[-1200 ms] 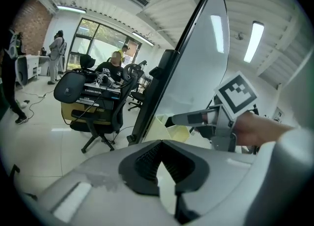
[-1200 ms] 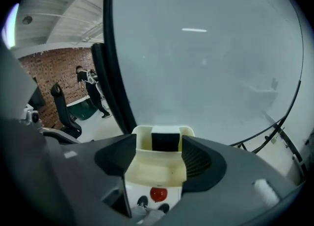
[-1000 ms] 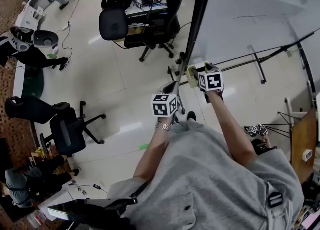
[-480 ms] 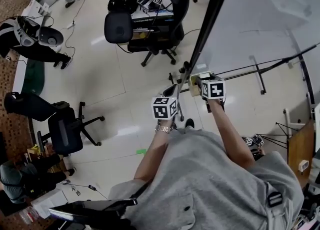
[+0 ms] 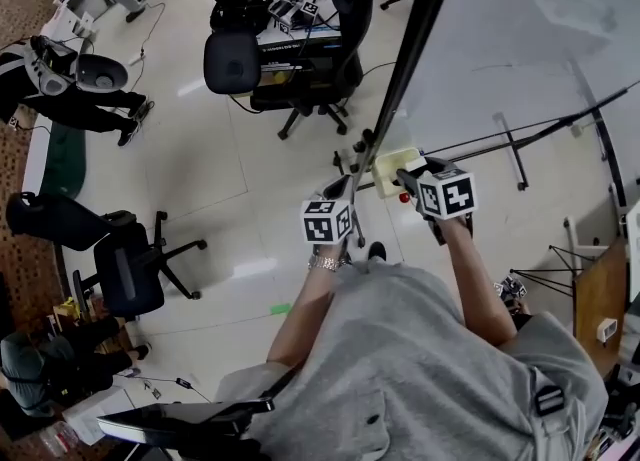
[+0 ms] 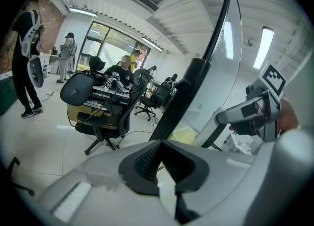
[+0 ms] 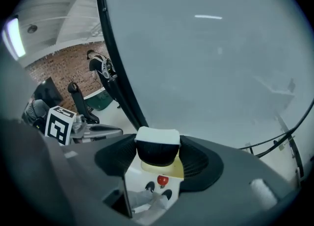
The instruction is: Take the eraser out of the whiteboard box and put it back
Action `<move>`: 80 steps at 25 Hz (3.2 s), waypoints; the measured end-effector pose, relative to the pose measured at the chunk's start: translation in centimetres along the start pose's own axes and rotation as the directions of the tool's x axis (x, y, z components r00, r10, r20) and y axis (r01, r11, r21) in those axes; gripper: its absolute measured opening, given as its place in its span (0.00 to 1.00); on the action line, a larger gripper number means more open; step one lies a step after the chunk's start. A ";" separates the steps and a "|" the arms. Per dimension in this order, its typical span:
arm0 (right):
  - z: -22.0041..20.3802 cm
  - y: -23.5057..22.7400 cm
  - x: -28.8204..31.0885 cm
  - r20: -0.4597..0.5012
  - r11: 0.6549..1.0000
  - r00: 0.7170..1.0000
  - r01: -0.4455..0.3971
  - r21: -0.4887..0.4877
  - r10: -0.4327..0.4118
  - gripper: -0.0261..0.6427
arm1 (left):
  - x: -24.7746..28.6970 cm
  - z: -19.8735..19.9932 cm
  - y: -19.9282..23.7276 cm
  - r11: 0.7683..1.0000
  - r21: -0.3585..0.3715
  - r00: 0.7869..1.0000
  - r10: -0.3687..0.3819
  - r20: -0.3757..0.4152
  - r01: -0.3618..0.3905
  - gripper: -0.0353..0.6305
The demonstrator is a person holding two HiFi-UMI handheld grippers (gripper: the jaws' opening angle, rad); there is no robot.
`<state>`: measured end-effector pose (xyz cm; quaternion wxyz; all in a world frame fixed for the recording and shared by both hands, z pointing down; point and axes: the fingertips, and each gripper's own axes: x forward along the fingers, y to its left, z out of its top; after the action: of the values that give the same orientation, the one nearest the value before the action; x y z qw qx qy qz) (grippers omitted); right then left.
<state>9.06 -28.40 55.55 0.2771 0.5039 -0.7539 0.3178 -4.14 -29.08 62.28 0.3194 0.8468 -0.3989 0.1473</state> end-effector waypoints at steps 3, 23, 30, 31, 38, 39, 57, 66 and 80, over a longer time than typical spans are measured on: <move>0.0 0.1 0.4 -0.005 1.000 1.000 -0.001 -0.014 0.001 0.45 | 0.0 0.0 -0.5 1.000 0.005 1.000 -0.006 0.000 0.006 0.06; -8.1 -2.0 6.4 -0.028 0.994 0.995 0.099 0.052 -0.098 0.56 | -2.4 -1.4 -0.8 1.000 0.020 1.000 -0.017 0.003 0.017 0.06; -6.6 -1.9 2.3 0.132 0.966 0.958 0.242 0.090 -0.253 0.44 | -4.8 -3.3 -0.8 1.000 0.011 1.000 -0.021 0.003 0.021 0.06; -6.3 -1.7 1.4 0.164 0.962 0.949 0.254 0.101 -0.268 0.33 | -5.0 -3.8 -1.1 1.000 0.009 1.000 -0.025 -0.001 0.025 0.06; -9.2 2.8 -0.9 0.223 0.986 0.961 0.147 0.080 -0.162 0.05 | -6.7 -7.1 -4.1 0.999 0.044 0.999 -0.029 -0.027 0.030 0.06; -10.4 3.6 -1.1 0.210 0.990 0.969 0.119 0.070 -0.131 0.05 | -7.0 -7.5 -4.7 0.999 0.048 0.999 -0.025 -0.024 0.026 0.06; -23.1 11.0 -8.4 0.156 0.984 0.976 -0.165 0.063 0.153 0.05 | -12.6 -15.6 -17.1 0.985 0.169 0.998 -0.015 -0.057 0.025 0.06; -23.4 10.9 -9.4 0.148 0.988 0.982 -0.127 0.090 0.113 0.05 | -14.2 -16.1 -17.5 0.983 0.174 0.998 -0.044 -0.046 0.051 0.06; -23.8 15.0 -9.9 0.142 0.980 0.973 -0.191 0.047 0.183 0.05 | -15.9 -15.7 -16.3 0.984 0.171 0.998 -0.049 -0.025 0.053 0.06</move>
<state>0.71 -0.25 60.59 0.1782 0.4594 -0.8053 0.3296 -1.63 -1.69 59.16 0.2529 0.8796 -0.3595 0.1817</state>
